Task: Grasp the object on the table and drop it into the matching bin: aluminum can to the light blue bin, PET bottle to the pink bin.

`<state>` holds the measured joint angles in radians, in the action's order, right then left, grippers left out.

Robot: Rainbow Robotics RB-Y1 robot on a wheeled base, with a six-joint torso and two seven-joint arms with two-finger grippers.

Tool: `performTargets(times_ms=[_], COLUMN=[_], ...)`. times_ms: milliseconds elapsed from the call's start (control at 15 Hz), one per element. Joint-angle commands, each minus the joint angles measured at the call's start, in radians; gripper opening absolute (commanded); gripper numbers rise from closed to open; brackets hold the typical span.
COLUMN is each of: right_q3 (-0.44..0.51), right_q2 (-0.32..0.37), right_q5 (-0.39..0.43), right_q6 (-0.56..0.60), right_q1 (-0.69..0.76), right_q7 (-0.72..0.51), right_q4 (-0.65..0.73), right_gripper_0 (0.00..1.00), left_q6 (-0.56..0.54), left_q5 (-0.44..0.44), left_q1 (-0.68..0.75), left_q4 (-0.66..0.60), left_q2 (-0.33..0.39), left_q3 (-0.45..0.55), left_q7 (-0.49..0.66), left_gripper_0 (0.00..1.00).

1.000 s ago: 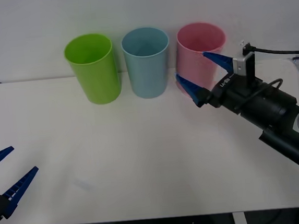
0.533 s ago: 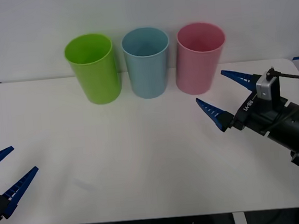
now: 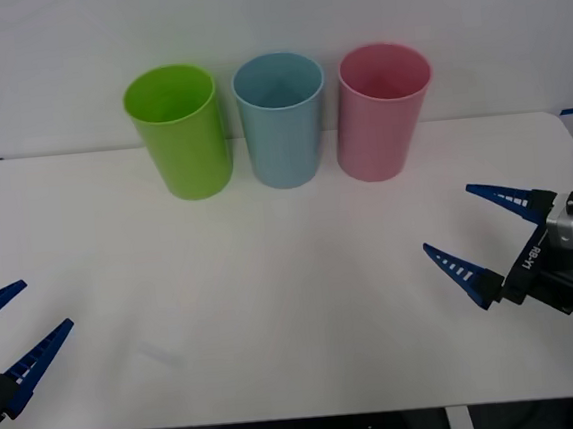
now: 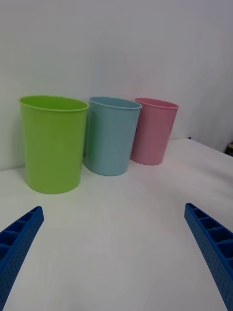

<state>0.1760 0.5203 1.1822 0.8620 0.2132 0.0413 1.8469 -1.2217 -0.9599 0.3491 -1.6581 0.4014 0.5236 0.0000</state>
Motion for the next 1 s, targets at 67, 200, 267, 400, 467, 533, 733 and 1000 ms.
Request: performTargets(times_ms=[67,200,267,400,467,533,733,1000], right_q3=[0.048,0.077,0.082,0.102,0.112,0.114,0.115,0.115], right_q2=[-0.008,-0.016,-0.019,-0.029,-0.032,-0.034,-0.045,-0.045], right_q5=[-0.012,-0.016,-0.026,-0.033,-0.033,-0.035,-0.035,-0.035], right_q6=[0.068,0.104,0.112,0.126,0.137,0.141,0.149,0.149], right_q1=[0.048,0.064,0.075,0.094,0.103,0.11,0.138,0.141], right_q7=[-0.005,-0.005,-0.003,0.0,0.0,0.0,-0.006,-0.008], right_q4=[0.002,0.002,0.002,0.003,0.003,0.002,0.002,0.002], right_gripper_0=[1.0,1.0,1.0,1.0,1.0,1.0,1.0,1.0], left_q6=[0.0,0.0,0.0,0.0,0.0,0.0,0.0,0.0], left_q5=[0.0,0.0,0.0,0.0,0.0,0.0,0.0,0.0], left_q1=[0.0,0.0,0.0,0.0,0.0,0.0,0.0,0.0], left_q4=[0.0,0.0,0.0,0.0,0.0,0.0,0.0,0.0], left_q2=[0.0,0.0,0.0,0.0,0.0,0.0,0.0,0.0], left_q3=[0.0,0.0,0.0,0.0,0.0,0.0,0.0,0.0], left_q7=[0.0,0.0,0.0,0.0,0.0,0.0,0.0,0.0], left_gripper_0=[1.0,1.0,1.0,1.0,1.0,1.0,1.0,1.0])
